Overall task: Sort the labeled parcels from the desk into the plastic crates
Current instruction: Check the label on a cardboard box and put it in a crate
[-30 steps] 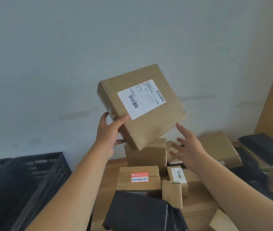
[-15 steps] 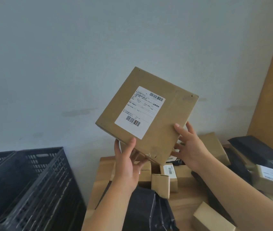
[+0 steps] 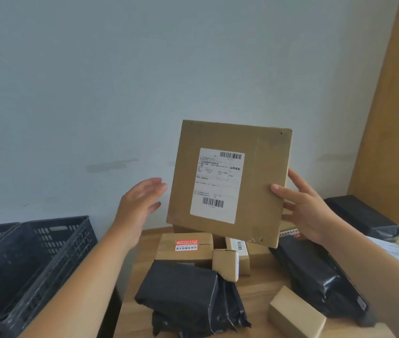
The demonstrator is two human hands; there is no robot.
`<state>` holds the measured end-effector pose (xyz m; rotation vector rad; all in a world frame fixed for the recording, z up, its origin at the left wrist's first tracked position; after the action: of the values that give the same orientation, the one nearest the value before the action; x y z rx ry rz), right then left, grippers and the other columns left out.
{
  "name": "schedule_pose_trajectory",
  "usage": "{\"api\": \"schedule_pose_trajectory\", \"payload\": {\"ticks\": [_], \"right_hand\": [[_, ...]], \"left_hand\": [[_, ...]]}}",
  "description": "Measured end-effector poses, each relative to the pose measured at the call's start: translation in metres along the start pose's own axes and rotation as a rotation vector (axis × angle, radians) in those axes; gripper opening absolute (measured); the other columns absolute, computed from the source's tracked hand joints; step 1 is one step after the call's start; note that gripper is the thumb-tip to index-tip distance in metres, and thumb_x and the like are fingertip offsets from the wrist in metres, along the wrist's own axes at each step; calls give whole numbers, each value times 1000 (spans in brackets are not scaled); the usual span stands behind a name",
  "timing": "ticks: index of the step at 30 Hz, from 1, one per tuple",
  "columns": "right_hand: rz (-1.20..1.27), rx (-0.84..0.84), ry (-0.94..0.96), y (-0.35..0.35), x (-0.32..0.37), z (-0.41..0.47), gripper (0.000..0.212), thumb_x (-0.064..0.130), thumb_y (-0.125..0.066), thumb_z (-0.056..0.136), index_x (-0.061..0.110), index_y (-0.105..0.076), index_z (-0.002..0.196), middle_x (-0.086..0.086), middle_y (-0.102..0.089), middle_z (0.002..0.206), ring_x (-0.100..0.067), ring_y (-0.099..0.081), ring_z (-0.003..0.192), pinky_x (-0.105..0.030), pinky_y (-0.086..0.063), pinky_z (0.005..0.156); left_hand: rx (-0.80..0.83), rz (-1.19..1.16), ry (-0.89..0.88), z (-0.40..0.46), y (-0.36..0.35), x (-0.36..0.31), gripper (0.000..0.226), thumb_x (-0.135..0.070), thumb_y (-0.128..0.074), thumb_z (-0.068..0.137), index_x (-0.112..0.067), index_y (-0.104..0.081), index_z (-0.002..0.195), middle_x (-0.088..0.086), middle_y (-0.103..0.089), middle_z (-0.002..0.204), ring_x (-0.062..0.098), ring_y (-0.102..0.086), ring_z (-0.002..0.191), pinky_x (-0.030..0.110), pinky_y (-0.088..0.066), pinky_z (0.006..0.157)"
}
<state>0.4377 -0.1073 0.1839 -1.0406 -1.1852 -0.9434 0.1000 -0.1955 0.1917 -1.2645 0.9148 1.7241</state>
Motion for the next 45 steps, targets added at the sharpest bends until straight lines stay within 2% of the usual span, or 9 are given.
{"api": "schedule_pose_trajectory", "payload": {"ticks": [3, 6, 12, 16, 22, 30, 37, 42, 45], "right_hand": [[-37, 53, -23, 7, -4, -8, 81, 41, -76, 76, 46, -43, 150, 3, -65, 135, -29, -65, 119, -61, -52, 100], [-35, 95, -58, 11, -12, -15, 81, 42, -78, 74, 46, -44, 148, 2, -67, 133, -30, -67, 118, -62, -53, 100], [-69, 188, -77, 18, -25, -25, 118, 63, -97, 42, 48, -45, 146, 7, -70, 130, -26, -70, 118, -56, -58, 94], [-25, 220, -106, 15, -28, -33, 80, 40, -81, 77, 43, -45, 148, 5, -71, 129, -24, -72, 114, -48, -62, 85], [-59, 243, -134, 5, -35, -51, 69, 36, -74, 84, 45, -47, 147, 1, -68, 134, -29, -69, 119, -60, -54, 101], [-58, 253, -95, -37, -20, -77, 59, 38, -73, 89, 44, -52, 144, 2, -66, 135, -31, -65, 122, -54, -57, 97], [-15, 297, -162, -142, -42, -116, 40, 27, -50, 101, 41, -58, 138, 0, -63, 135, -34, -61, 119, -51, -55, 90], [0, 382, -313, -228, -99, -169, 59, 34, -64, 79, 39, -61, 138, -7, -66, 134, -36, -64, 115, -49, -56, 84], [-10, 432, -390, -275, -131, -205, 54, 33, -63, 82, 39, -61, 136, -6, -65, 134, -38, -60, 120, -51, -53, 87]], "left_hand": [[189, -22, 31, 1, 2, -2, 47, -56, -76, 84, -46, -60, 127, -15, -64, 133, 18, -59, 130, 43, -49, 111], [323, -65, 96, -10, -3, 1, 69, -54, -79, 80, -38, -53, 141, -6, -72, 130, 21, -68, 122, 47, -54, 104], [327, -124, 138, -37, 0, 17, 105, -63, -96, 48, -33, -55, 141, 0, -74, 127, 20, -71, 115, 44, -54, 96], [298, -134, 180, -55, 6, 29, 112, -64, -97, 41, -31, -57, 140, 1, -75, 125, 22, -74, 110, 43, -55, 91], [233, -129, 185, -77, 24, 41, 116, -67, -96, 37, -27, -58, 140, 0, -76, 123, 22, -75, 107, 44, -58, 85], [229, -154, 137, -97, 68, 23, 110, -63, -97, 43, -28, -59, 140, 1, -74, 127, 24, -71, 116, 48, -56, 92], [125, -225, 210, -165, 174, 40, 107, -58, -99, 43, -24, -62, 138, 5, -74, 127, 27, -71, 115, 43, -55, 86], [22, -266, 346, -253, 263, 85, 62, -30, -85, 81, -22, -63, 138, 8, -73, 129, 31, -69, 119, 42, -56, 86], [-66, -267, 424, -308, 314, 104, 61, -30, -85, 82, -24, -63, 138, 7, -72, 130, 32, -68, 120, 54, -55, 98]]}}
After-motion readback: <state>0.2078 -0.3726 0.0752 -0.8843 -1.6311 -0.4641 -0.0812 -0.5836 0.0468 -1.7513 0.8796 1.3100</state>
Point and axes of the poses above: each hand's wrist, its own z-axis towards the middle knuckle, its own y-axis out of the back of the hand, x = y × z, the point moved 2 cm from there along z, towards the middle knuckle
